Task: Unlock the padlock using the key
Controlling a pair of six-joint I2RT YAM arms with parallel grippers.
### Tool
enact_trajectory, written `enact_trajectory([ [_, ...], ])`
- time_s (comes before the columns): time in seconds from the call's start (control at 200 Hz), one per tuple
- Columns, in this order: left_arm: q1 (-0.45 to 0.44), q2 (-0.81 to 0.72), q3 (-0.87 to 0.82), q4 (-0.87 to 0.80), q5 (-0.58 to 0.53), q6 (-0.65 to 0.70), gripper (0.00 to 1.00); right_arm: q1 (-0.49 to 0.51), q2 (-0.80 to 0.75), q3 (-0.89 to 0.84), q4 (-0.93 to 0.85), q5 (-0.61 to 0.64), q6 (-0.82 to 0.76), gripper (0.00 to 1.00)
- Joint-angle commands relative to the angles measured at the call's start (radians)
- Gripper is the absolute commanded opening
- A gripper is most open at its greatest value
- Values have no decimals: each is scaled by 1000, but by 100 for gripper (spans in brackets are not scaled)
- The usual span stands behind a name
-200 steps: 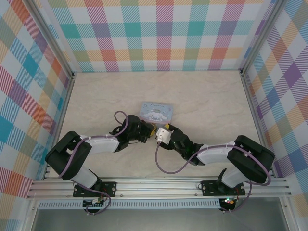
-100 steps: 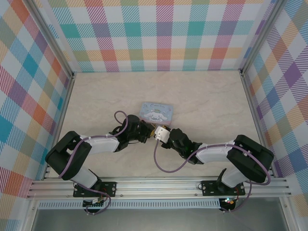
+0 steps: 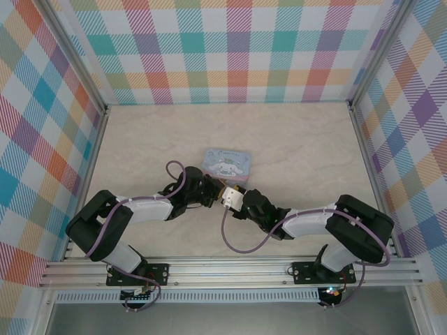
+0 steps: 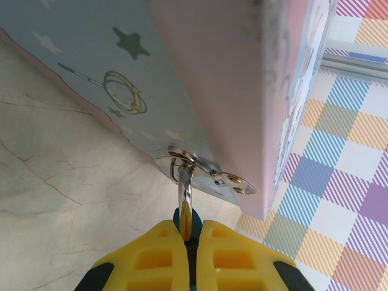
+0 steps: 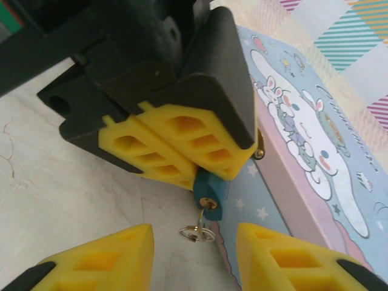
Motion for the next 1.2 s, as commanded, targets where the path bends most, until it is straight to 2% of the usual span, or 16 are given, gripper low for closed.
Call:
enact_trajectory([
  [0.0,9,-12,18,41,15,5,0,9,11,28,17,-2,12,40],
  [0.23,9,-12,17,43,17,5,0,9,26,44,32,2,7,35],
  [0.45,9,-14,14,45,17,2,0,9,51,54,41,15,24,25],
  [0.68,9,-8,17,50,23,3,0,10,76,62,71,50,51,10],
  [0.785,9,-6,12,59,25,-4,0,5,77,70,63,71,101,0],
  [0.935,7,-9,10,62,25,-7,0,-18,51,74,23,85,243,0],
  [1.0,6,-8,11,61,24,-7,0,-46,27,71,-12,45,325,0],
  [1.195,-4,2,16,69,18,-8,0,-144,-18,68,-93,-186,559,0],
])
